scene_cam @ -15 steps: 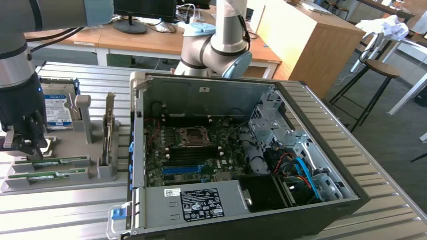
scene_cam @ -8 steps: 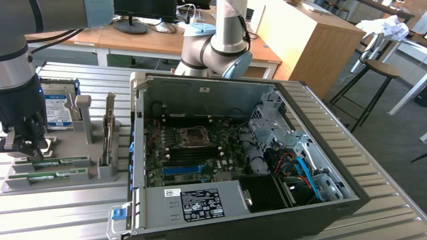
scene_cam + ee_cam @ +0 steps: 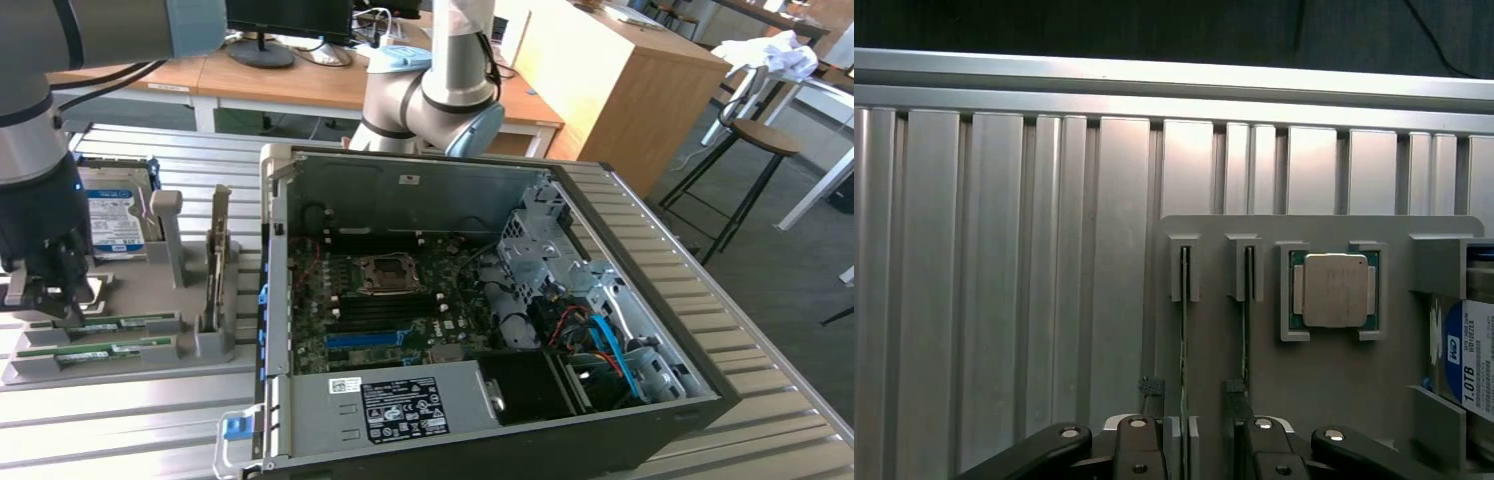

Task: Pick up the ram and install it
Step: 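Pick up the ram and move it above insertion slot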

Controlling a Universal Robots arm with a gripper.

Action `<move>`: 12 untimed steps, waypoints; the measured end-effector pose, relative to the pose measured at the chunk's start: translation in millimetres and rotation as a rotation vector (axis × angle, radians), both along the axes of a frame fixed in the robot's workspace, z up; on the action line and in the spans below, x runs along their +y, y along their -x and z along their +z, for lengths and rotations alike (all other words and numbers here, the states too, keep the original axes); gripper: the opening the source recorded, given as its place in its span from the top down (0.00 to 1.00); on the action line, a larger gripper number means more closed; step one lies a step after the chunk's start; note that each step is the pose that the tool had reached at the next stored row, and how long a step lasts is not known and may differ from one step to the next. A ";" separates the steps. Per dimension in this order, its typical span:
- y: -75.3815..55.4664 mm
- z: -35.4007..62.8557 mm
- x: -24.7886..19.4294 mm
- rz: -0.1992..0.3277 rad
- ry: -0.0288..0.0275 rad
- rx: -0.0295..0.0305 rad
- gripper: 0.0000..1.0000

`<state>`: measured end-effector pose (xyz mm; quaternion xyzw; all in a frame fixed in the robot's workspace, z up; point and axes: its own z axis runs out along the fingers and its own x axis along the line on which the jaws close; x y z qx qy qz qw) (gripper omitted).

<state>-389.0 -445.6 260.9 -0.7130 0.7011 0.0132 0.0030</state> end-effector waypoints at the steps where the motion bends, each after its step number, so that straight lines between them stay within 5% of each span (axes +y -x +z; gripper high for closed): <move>1: 0.0 0.0 -0.8 0.000 0.0000 0.0000 0.64; 12: 0.0 -7.3 -1.4 0.000 0.0000 0.0000 0.64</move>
